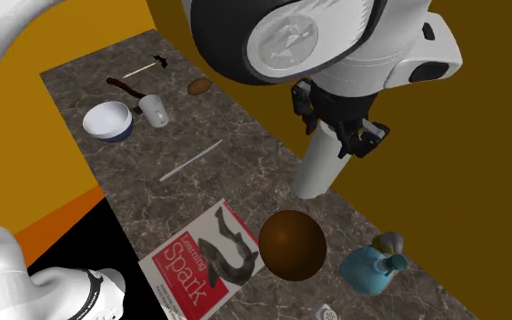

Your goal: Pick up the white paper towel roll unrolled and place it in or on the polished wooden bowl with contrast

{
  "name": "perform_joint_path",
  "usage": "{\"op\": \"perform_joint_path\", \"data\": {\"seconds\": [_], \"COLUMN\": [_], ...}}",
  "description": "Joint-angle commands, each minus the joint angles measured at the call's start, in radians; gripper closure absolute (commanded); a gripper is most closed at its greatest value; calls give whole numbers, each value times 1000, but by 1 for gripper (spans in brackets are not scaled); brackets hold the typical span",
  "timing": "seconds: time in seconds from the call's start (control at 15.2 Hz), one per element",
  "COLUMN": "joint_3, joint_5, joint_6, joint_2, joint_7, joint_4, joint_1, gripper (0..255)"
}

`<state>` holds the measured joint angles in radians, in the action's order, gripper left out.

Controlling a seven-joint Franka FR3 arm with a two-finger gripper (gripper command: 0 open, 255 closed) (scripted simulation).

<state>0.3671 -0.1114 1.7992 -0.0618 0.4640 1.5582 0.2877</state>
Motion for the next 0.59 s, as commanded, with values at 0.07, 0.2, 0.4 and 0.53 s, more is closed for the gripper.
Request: {"op": "perform_joint_path", "data": {"seconds": [0.07,0.2,0.4,0.53], "joint_3": [17,32,56,73], "joint_5": [17,26,39,47], "joint_6": [-28,-50,-88,-116], "joint_2": [63,99,148,175], "joint_7": [33,60,103,133], "joint_4": [35,48,59,59], "joint_1": [17,31,53,68], "gripper": [255,255,255,255]}}
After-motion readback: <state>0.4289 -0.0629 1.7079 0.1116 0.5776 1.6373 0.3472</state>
